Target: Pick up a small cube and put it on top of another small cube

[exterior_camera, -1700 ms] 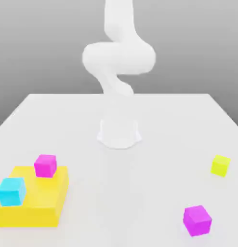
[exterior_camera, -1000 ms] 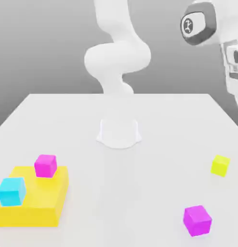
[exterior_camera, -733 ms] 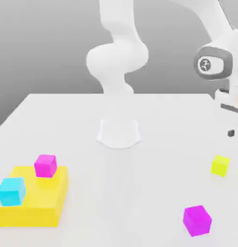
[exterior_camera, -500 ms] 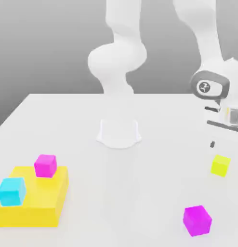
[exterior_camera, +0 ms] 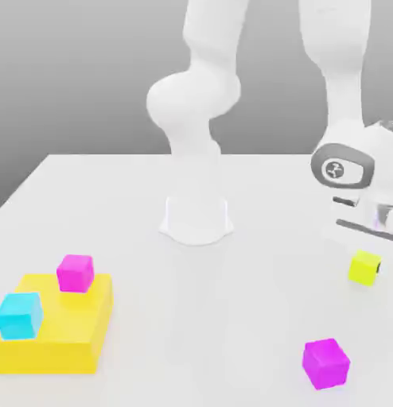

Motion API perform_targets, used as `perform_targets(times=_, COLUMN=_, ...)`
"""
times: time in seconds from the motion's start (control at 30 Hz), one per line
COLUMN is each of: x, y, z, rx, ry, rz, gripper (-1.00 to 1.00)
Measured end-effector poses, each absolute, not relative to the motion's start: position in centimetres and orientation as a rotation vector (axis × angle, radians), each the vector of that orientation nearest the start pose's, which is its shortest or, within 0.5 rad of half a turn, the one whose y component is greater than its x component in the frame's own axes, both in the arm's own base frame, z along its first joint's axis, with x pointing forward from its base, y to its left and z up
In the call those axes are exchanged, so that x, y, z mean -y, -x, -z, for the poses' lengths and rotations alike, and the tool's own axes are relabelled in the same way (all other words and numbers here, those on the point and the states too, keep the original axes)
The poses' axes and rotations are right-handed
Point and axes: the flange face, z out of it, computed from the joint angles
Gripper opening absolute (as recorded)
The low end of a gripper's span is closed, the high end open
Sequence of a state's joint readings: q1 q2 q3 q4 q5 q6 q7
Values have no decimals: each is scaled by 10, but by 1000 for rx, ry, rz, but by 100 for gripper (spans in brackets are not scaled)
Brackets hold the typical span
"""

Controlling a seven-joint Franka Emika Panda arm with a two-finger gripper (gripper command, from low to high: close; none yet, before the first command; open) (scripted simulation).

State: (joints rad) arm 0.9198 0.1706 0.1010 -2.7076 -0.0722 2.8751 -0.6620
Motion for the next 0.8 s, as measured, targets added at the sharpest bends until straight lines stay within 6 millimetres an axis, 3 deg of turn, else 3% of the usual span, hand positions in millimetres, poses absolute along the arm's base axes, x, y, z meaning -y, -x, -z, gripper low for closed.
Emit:
perform_targets(times=0.07, x=-339, y=-215, z=-194, rx=-2366, ry=-2060, rz=-2, gripper=-100)
perform_targets(times=0.1, x=-325, y=-237, z=-203, rx=-2277, ry=-2151, rz=-10, gripper=-100)
perform_targets(times=0.23, x=-252, y=-315, z=-238, rx=-1857, ry=-2500, rz=-38, gripper=-100)
perform_targets(times=0.33, x=-202, y=-347, z=-261, rx=-1574, ry=-2676, rz=-54, gripper=-100)
perform_targets(times=0.43, x=-139, y=-373, z=-282, rx=-1238, ry=-2841, rz=-64, gripper=-100)
perform_targets(times=0.6, x=-18, y=-389, z=-307, rx=-615, ry=-3039, rz=-64, gripper=-100)
perform_targets(times=0.7, x=55, y=-379, z=-315, rx=-223, ry=-3099, rz=-55, gripper=-100)
perform_targets(times=0.8, x=123, y=-356, z=-318, rx=174, ry=-3114, rz=-37, gripper=-100)
